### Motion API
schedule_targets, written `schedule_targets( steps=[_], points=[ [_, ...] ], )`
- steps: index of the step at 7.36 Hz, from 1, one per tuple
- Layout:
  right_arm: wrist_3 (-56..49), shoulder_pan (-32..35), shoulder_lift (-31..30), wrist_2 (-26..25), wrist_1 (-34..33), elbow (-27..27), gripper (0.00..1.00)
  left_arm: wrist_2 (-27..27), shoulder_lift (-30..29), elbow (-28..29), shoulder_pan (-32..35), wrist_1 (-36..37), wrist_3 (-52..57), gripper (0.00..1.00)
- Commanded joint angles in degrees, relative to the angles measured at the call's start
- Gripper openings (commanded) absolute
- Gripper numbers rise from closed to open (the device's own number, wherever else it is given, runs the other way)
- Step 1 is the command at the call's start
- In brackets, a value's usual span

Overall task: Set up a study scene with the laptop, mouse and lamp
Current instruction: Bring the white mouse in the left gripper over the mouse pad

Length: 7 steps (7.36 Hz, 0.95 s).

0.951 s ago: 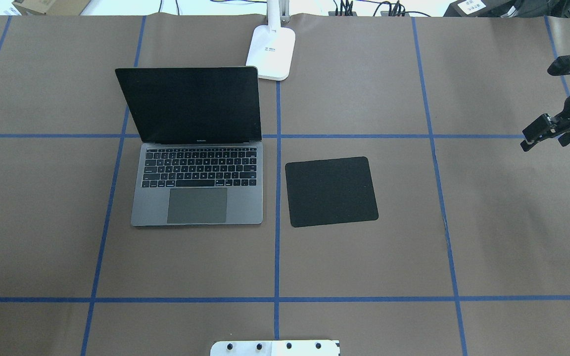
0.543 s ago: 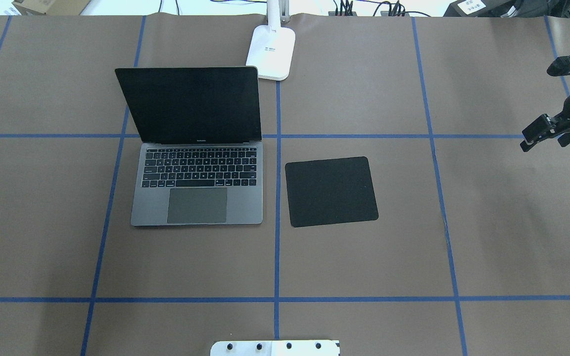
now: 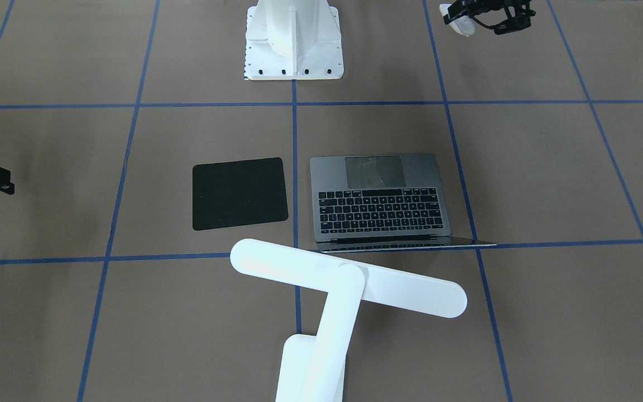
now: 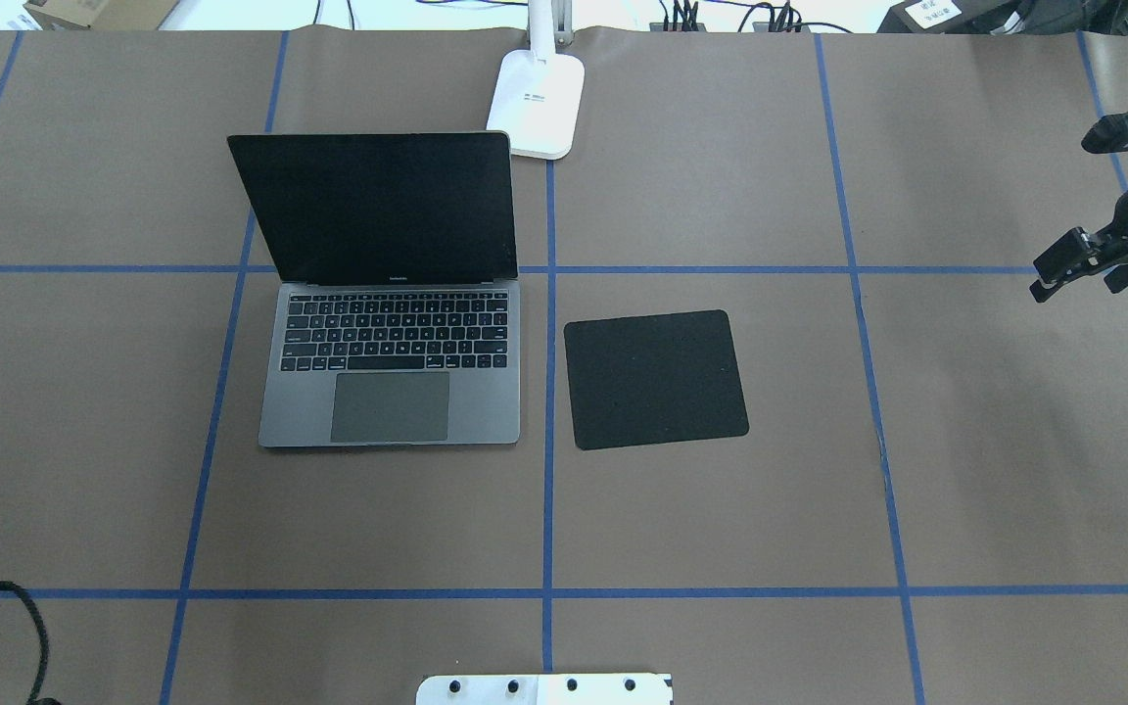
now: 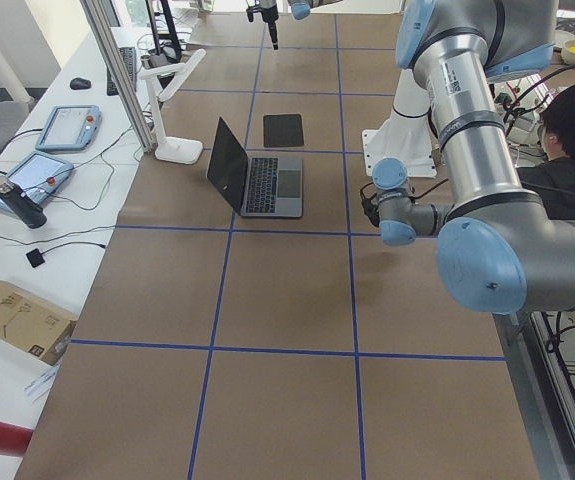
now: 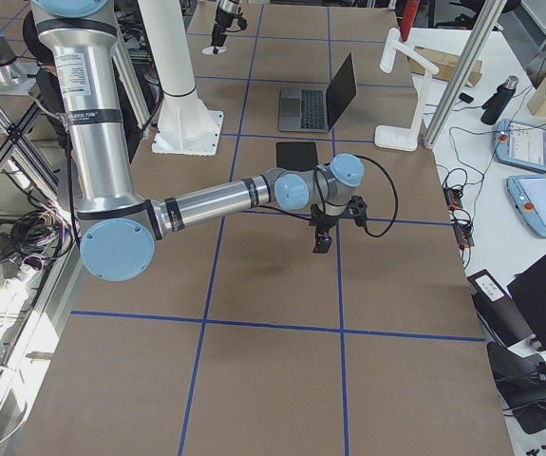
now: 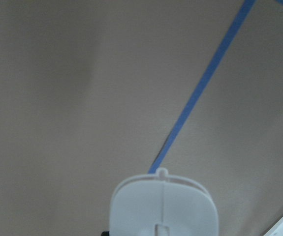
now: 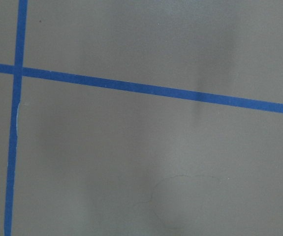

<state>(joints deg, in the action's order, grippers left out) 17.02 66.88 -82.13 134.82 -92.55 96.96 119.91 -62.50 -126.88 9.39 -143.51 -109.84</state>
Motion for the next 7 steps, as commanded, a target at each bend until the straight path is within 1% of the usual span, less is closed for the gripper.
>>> schedule_targets(
  steps=[1, 2, 3, 4, 5, 6, 7],
  points=[
    [-0.2, 0.0, 0.4, 0.0, 0.0, -1.2, 0.99, 3.9, -16.5, -1.7, 6.1, 20.7, 0.8, 0.52],
    [-0.2, 0.0, 0.4, 0.1, 0.0, -1.6, 0.99, 4.6, -25.5, -1.6, 8.4, 31.2, 1.8, 0.52],
    [-0.2, 0.0, 0.2, 0.1, 0.0, -1.5, 0.99, 4.6, -35.6, -0.7, 10.7, 44.0, 4.9, 0.52],
    [-0.2, 0.3, -0.2, 0.1, 0.1, -1.1, 0.99, 4.6, -46.2, 1.9, 13.0, 55.3, 7.4, 0.52],
    [-0.2, 0.8, -1.1, 0.1, 0.1, -0.8, 0.99, 4.5, -54.9, 6.7, 13.5, 60.9, 8.6, 0.52],
    [-0.3, 2.2, -1.6, 0.0, 0.1, -0.7, 0.99, 4.2, -59.4, 10.9, 14.6, 61.1, 8.6, 0.52],
    [-0.8, 3.3, -2.2, 0.1, 0.1, -0.6, 0.99, 4.1, -63.8, 16.4, 15.7, 60.6, 8.7, 0.52]
  ],
)
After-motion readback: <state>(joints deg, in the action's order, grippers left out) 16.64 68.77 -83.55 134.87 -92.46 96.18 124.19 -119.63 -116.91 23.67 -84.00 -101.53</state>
